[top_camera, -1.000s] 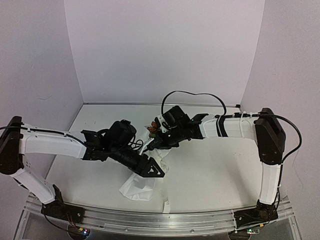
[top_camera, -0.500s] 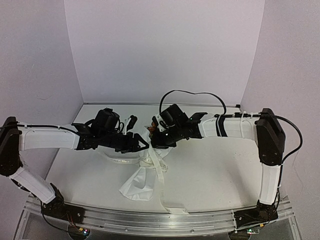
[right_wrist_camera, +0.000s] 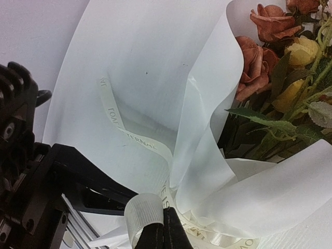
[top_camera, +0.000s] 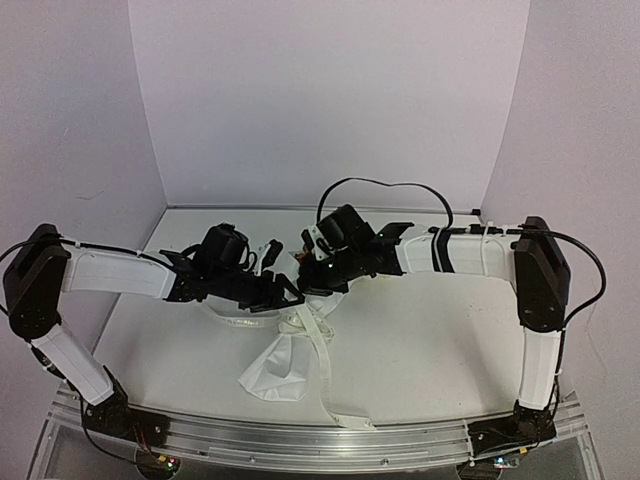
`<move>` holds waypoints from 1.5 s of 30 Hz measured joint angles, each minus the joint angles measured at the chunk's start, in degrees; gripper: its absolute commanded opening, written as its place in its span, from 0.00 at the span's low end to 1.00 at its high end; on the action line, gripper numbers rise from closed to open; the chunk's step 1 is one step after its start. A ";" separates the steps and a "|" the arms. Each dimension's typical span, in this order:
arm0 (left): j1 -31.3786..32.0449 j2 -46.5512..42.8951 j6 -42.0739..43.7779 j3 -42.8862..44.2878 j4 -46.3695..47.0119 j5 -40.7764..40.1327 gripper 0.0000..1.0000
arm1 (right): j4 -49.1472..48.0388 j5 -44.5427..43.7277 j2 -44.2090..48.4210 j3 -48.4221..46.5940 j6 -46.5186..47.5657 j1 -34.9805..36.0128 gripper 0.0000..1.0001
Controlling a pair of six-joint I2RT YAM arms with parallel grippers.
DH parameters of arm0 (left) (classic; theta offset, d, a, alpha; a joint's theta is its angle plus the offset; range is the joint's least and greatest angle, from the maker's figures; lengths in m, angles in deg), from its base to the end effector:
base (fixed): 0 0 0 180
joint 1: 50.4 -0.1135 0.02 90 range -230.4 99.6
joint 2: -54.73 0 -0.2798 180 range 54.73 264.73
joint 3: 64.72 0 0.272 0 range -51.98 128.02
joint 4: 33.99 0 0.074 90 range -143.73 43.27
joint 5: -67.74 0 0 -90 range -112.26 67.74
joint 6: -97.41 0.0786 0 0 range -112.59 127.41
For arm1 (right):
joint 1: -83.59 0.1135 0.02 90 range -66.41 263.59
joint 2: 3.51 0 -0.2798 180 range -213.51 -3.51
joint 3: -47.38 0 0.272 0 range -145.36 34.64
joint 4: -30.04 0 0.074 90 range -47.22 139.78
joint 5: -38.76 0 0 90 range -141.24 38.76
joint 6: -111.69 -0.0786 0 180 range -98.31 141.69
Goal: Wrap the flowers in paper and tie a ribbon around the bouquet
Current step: Cross the ribbon over the folded bouquet.
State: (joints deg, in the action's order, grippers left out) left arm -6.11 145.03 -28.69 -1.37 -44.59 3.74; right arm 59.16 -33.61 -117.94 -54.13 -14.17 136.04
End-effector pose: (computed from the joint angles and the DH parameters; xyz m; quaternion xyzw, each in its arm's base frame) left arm 0.2470 -0.2890 0.1819 0.1616 0.8647 -0.4320 0.1987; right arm 0.2928 0.4200 0.2077 -0.1919 0.8845 0.3802 0.1906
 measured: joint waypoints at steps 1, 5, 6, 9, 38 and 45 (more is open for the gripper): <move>-0.07 0.07 0.00 0.00 0.44 0.00 0.56 | 0.00 0.06 0.00 0.00 -0.02 0.00 0.00; -0.47 0.81 -0.16 0.04 1.88 0.29 0.38 | -0.02 0.08 0.00 0.00 -0.06 0.00 0.01; -0.52 1.06 -0.20 0.04 2.25 0.43 0.32 | -0.01 0.08 0.00 0.00 -0.08 0.00 0.02; -0.65 1.62 -0.60 0.04 3.12 0.95 0.16 | -0.02 0.18 0.00 0.00 -0.17 0.00 0.03; -1.22 -2.19 -8.49 -4.98 1.79 7.11 0.00 | 0.70 -7.55 12.06 16.17 -7.81 5.43 0.37; -1.22 -2.17 -8.95 -4.98 -3.97 6.96 0.00 | -2.03 -8.21 10.53 17.45 -12.19 6.70 0.38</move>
State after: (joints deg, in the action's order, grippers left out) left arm -7.33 142.86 -37.63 -6.35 -48.56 10.70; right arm 57.14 -41.82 -107.41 -36.69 -26.36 142.74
